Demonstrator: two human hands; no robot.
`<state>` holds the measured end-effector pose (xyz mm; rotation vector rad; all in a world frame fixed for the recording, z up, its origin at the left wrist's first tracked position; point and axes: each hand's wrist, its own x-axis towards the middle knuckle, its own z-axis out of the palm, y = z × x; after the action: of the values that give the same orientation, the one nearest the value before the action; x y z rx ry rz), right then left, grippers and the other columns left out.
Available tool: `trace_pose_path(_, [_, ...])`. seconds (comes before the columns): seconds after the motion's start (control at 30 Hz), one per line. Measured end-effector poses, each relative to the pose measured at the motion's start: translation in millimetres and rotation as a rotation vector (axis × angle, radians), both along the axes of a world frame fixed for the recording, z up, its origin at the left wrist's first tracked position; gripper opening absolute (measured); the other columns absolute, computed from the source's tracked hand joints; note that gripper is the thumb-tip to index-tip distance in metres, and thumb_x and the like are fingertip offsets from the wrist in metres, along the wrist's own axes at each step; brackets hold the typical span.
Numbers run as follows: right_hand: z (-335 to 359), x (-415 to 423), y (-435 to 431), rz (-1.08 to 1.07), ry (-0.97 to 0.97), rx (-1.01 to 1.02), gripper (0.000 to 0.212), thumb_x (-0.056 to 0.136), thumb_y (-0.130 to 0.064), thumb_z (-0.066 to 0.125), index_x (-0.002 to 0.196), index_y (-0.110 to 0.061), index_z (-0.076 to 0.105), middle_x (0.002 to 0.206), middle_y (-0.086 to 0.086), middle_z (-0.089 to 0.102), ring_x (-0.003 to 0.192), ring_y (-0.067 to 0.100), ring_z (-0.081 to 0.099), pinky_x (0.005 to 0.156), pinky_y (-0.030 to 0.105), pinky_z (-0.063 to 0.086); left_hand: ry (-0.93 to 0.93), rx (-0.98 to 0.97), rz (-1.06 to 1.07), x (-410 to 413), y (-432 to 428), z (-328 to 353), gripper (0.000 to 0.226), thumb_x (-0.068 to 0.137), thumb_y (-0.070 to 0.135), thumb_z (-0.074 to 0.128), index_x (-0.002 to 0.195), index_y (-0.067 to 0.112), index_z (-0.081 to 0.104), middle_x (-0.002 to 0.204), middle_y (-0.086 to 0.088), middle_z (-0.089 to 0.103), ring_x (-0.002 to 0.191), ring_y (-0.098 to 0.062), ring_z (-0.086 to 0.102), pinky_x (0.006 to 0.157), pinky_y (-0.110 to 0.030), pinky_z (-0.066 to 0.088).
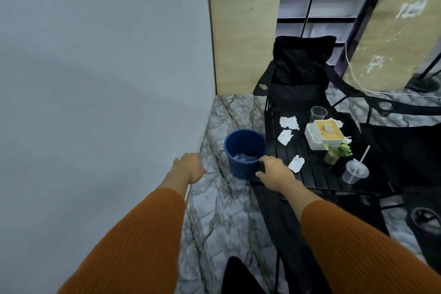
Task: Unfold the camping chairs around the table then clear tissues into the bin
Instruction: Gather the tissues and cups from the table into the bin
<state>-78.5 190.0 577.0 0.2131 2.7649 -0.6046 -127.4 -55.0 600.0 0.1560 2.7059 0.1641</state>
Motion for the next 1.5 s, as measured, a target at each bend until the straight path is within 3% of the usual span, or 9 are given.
trace_pose_path(0.2, [-17, -75, 0, -0.021, 0.003, 0.016, 0.045, 0.092, -0.028, 0.056, 0.133, -0.014, 0.044, 0.136, 0.011, 0.048, 0.125, 0.031, 0.045, 0.105, 0.045, 0.04, -0.012, -0.054, -0.081, -83, 1, -16, 0.062, 0.096, 0.04, 0.048, 0.149, 0.015, 0.027, 0.154, -0.009, 0.034, 0.143, -0.027, 0.029, 0.117, -0.05, 0.021])
trace_pose_path(0.37, [-25, -148, 9, -0.029, -0.007, 0.086, 0.065, 0.096, -0.029, 0.05, 0.152, -0.018, 0.017, 0.161, 0.004, 0.014, 0.149, 0.026, 0.006, 0.121, 0.049, 0.011, 0.0, -0.073, -0.149, -163, 30, -29, 0.07, 0.096, 0.04, 0.046, 0.153, 0.017, 0.012, 0.162, -0.009, 0.009, 0.15, -0.028, 0.006, 0.12, -0.052, 0.01])
trace_pose_path(0.47, [-30, -187, 21, -0.049, -0.038, 0.093, 0.069, 0.098, -0.029, 0.047, 0.153, -0.022, 0.006, 0.163, 0.003, 0.002, 0.15, 0.026, -0.003, 0.122, 0.049, 0.007, 0.005, -0.044, -0.2, -209, 61, -37, 0.071, 0.096, 0.039, 0.047, 0.153, 0.019, 0.01, 0.162, -0.009, 0.006, 0.15, -0.027, 0.003, 0.12, -0.051, 0.009])
trace_pose_path(0.77, [-56, -262, 69, -0.269, -0.088, 0.065, 0.068, 0.096, -0.03, 0.048, 0.153, -0.02, 0.012, 0.162, 0.004, 0.009, 0.15, 0.026, 0.002, 0.121, 0.05, 0.011, -0.11, -0.092, -0.456, -325, 136, -70, 0.075, 0.096, 0.042, 0.048, 0.154, 0.022, 0.005, 0.163, -0.007, 0.004, 0.15, -0.028, 0.003, 0.12, -0.051, 0.014])
trace_pose_path(1.17, [-83, -319, 106, -0.823, -0.114, -0.075, 0.066, 0.096, -0.031, 0.05, 0.152, -0.02, 0.016, 0.162, 0.003, 0.012, 0.15, 0.026, 0.003, 0.12, 0.049, 0.013, -0.109, -0.098, -0.918, -471, 239, -95, 0.072, 0.097, 0.038, 0.047, 0.154, 0.021, 0.006, 0.163, -0.007, 0.002, 0.151, -0.027, -0.002, 0.122, -0.049, 0.01])
trace_pose_path(1.5, [-158, -301, 122, -1.116, -0.156, -0.124, 0.058, 0.096, -0.031, 0.052, 0.148, -0.016, 0.028, 0.153, 0.004, 0.032, 0.14, 0.027, 0.028, 0.109, 0.043, 0.033, -0.223, -0.054, -1.141, -474, 306, -177, 0.066, 0.098, 0.033, 0.048, 0.153, 0.015, 0.015, 0.162, -0.009, 0.013, 0.15, -0.027, 0.008, 0.122, -0.047, 0.013])
